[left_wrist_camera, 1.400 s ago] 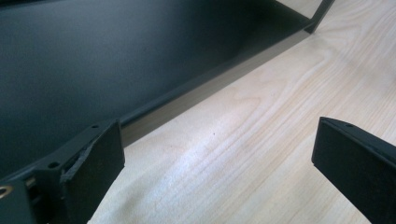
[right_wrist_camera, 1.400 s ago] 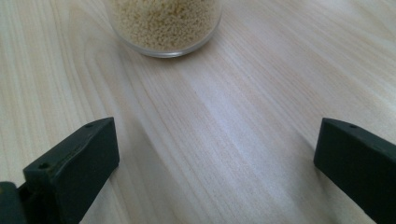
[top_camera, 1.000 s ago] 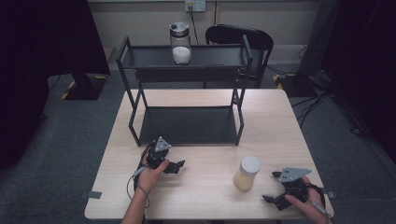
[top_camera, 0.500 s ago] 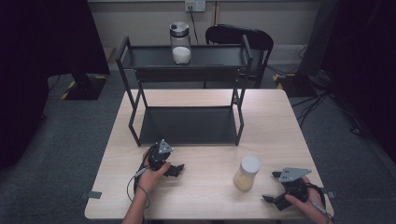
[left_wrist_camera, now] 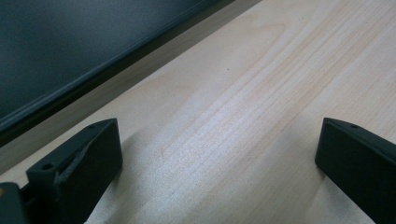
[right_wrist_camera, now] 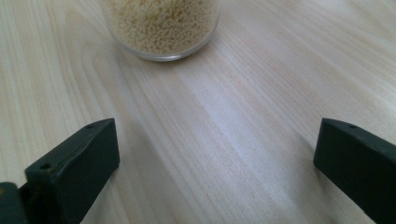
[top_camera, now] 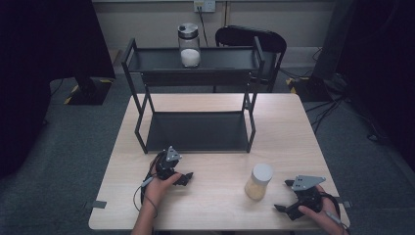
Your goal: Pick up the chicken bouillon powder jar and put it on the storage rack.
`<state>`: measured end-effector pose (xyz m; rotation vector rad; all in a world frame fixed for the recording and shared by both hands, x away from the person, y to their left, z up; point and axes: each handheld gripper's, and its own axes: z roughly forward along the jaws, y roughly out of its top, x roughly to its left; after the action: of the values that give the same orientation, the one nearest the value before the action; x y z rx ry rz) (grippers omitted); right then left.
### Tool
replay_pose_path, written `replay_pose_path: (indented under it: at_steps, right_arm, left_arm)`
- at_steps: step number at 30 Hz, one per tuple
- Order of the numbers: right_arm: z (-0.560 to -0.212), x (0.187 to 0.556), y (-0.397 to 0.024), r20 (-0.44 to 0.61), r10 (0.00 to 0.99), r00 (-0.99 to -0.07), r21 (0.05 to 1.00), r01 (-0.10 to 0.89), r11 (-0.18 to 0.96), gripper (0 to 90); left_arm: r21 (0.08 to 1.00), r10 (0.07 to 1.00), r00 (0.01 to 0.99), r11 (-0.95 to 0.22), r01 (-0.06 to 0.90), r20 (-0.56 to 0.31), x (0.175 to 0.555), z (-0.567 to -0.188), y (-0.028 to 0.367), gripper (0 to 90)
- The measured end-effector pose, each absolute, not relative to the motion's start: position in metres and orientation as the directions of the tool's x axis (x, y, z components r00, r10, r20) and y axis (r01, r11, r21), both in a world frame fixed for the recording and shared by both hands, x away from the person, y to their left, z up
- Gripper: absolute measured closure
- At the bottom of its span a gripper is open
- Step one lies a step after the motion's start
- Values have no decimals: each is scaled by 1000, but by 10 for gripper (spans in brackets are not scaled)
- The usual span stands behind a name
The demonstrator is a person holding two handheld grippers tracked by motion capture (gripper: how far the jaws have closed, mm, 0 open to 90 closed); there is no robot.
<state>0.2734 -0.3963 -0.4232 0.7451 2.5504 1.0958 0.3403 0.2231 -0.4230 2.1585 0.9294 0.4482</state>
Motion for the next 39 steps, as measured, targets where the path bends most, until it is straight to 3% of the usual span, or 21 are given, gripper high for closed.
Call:
replay_pose_path:
  at_steps: [21, 25, 29, 39]
  right_arm:
    - [-405, 292, -373, 86, 501, -861, 849, 326, 415, 13]
    - [-412, 300, -370, 123, 472, -873, 884, 313, 347, 148]
    - [-413, 299, -361, 84, 469, -879, 905, 265, 334, 292]
    - [-402, 302, -344, 62, 510, -858, 904, 265, 337, 346]
  left_arm:
    - [741, 735, 678, -471, 480, 28, 340, -423, 223, 0]
    - [740, 735, 678, -471, 480, 28, 340, -423, 223, 0]
    - [740, 735, 678, -471, 480, 28, 340, -423, 223, 0]
    - [740, 735, 678, -471, 480, 28, 340, -423, 223, 0]
